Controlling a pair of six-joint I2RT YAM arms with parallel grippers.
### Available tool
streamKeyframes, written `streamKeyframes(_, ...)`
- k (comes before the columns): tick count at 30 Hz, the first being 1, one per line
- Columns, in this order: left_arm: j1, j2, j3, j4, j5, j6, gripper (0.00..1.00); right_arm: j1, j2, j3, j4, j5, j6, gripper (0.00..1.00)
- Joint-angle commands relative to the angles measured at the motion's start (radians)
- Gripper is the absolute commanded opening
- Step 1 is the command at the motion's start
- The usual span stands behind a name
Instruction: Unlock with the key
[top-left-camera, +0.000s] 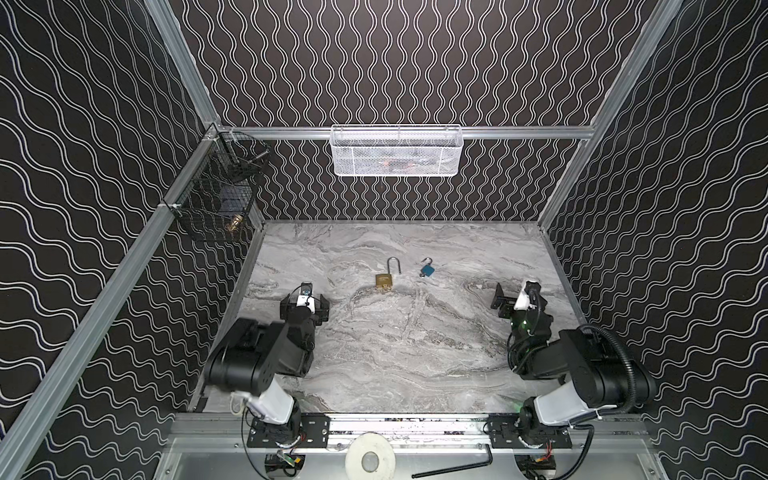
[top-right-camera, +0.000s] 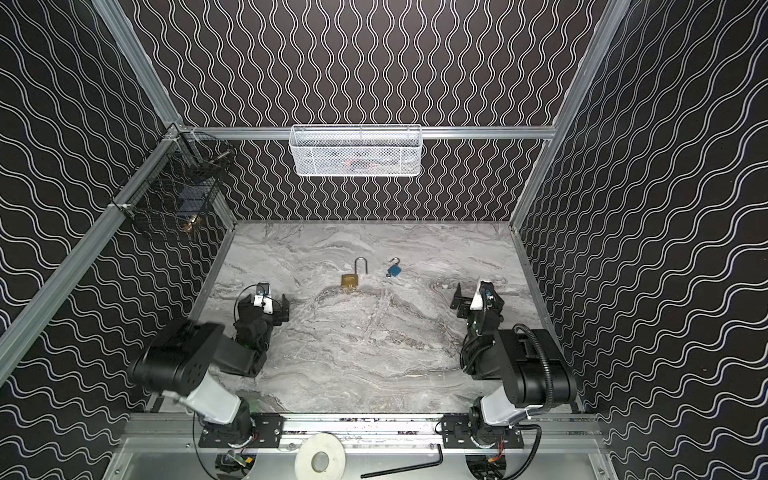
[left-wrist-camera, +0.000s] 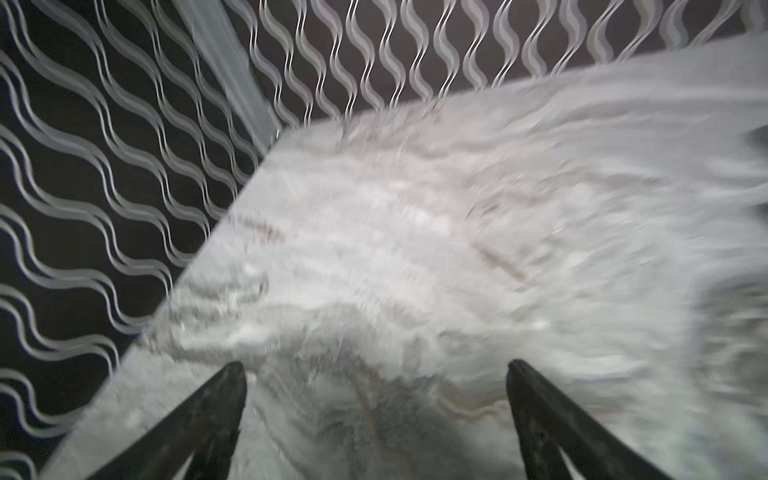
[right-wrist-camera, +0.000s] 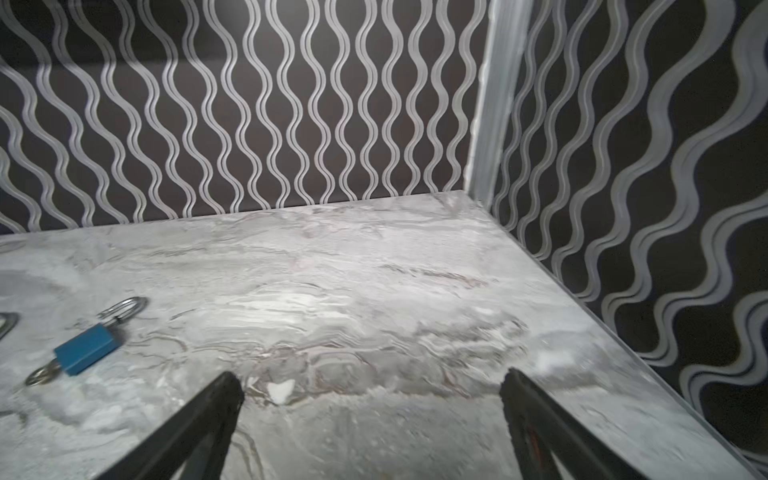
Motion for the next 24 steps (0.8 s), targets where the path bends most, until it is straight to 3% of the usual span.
streamKeyframes(1,0.022,-0.067,0.065,-0.090,0.071,-0.075,0.99,-0.014,-0.005,0.063,-0.139,0.039,0.040,0.99)
streamKeyframes(2,0.025,-0.007,0.080,-0.011,0.043,-0.060,0.99,-0.025,-0.001,0.069,-0.142,0.022,0.042,0.99)
streamKeyframes(3,0.027,-0.019,0.099,-0.037,0.049,-0.063,0.99,-0.026,-0.001,0.065,-0.132,0.016,0.039,0.99)
streamKeyframes(4,0.027,-0.064,0.126,-0.202,0.057,-0.086,0.99,-0.026,-0.001,0.063,-0.131,0.016,0.039,0.99)
streamKeyframes(6,0.020,-0.012,0.123,-0.084,0.038,-0.055,0.99,-0.026,-0.002,0.059,-0.120,0.019,0.035,0.99)
streamKeyframes(7,0.017,-0.049,0.126,-0.166,0.048,-0.071,0.99,-0.026,-0.003,0.054,-0.110,0.021,0.033,0.99)
streamKeyframes(9,0.017,-0.015,0.119,-0.092,0.035,-0.055,0.99,-0.026,0.000,0.062,-0.121,0.014,0.036,0.99)
streamKeyframes(11,0.013,-0.041,0.155,-0.208,0.036,-0.071,0.99,-0.026,-0.003,0.060,-0.128,0.019,0.036,0.99)
streamKeyframes(13,0.010,-0.020,0.135,-0.125,0.020,-0.054,0.99,-0.026,0.002,0.059,-0.115,0.018,0.034,0.99)
streamKeyframes(21,0.009,-0.025,0.143,-0.157,0.015,-0.063,0.99,-0.026,0.000,0.061,-0.121,0.018,0.034,0.99)
streamKeyframes(24,0.008,-0.025,0.143,-0.155,0.013,-0.061,0.99,-0.060,0.001,0.091,-0.185,-0.072,0.052,0.99)
